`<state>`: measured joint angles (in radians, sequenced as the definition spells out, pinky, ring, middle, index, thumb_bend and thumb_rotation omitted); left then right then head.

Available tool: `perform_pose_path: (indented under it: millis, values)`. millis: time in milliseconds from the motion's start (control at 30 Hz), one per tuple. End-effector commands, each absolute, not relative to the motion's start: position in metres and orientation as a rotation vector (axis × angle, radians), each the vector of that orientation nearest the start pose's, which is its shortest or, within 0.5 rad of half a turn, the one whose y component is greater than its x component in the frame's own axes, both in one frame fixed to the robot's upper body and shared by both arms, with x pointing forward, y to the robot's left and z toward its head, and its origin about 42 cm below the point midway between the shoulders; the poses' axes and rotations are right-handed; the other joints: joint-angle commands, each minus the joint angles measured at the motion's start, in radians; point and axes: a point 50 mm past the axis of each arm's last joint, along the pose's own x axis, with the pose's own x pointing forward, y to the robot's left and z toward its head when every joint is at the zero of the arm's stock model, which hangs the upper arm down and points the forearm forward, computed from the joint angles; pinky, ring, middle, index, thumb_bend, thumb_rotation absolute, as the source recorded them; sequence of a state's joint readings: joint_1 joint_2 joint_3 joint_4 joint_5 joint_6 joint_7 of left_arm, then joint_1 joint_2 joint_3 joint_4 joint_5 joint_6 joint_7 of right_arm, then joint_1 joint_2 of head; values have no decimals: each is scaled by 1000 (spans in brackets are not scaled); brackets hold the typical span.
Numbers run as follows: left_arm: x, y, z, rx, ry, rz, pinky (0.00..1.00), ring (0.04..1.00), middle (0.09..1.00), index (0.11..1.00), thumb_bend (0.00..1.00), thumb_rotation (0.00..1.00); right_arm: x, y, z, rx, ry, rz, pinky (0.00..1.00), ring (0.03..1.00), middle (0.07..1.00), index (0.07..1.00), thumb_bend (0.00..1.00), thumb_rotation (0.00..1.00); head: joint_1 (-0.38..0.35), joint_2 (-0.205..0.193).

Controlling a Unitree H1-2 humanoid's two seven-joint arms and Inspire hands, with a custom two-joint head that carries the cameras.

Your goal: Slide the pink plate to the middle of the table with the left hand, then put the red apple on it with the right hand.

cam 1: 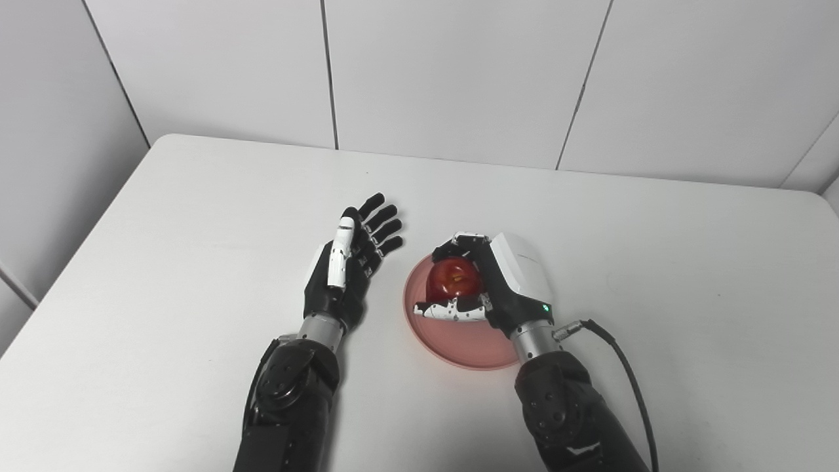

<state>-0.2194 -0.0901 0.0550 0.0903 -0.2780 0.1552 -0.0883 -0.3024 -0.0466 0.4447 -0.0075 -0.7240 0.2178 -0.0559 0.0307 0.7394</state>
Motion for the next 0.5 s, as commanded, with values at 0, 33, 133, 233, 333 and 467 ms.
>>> perform_pose_path:
  millis: [0,33,133,233,333,467]
  values:
    - [343,168,110,-364,124,-114,833,848,848,836,412,1000,346,-96,172,-854,-299,232,212,306,424,487,519,137,1,0]
    - [343,168,110,-362,123,-115,832,847,848,835,412,1000,346,-96,172,-858,-295,231,213,308,426,487,519,137,1,0]
    - [343,168,110,-362,124,-117,832,847,848,836,412,1000,346,-97,170,-869,-286,226,224,324,437,488,520,141,1,0]
    - [342,167,110,-367,125,-117,831,847,847,835,410,1000,345,-98,169,-880,-272,220,237,344,453,488,520,145,0,2]
    - [342,167,110,-367,122,-118,829,849,848,835,411,1000,344,-98,169,-885,-264,217,269,377,472,488,521,147,0,2]
    - [342,167,111,-372,123,-119,832,850,850,836,412,1000,343,-98,169,-905,-253,223,308,427,527,490,521,155,0,2]
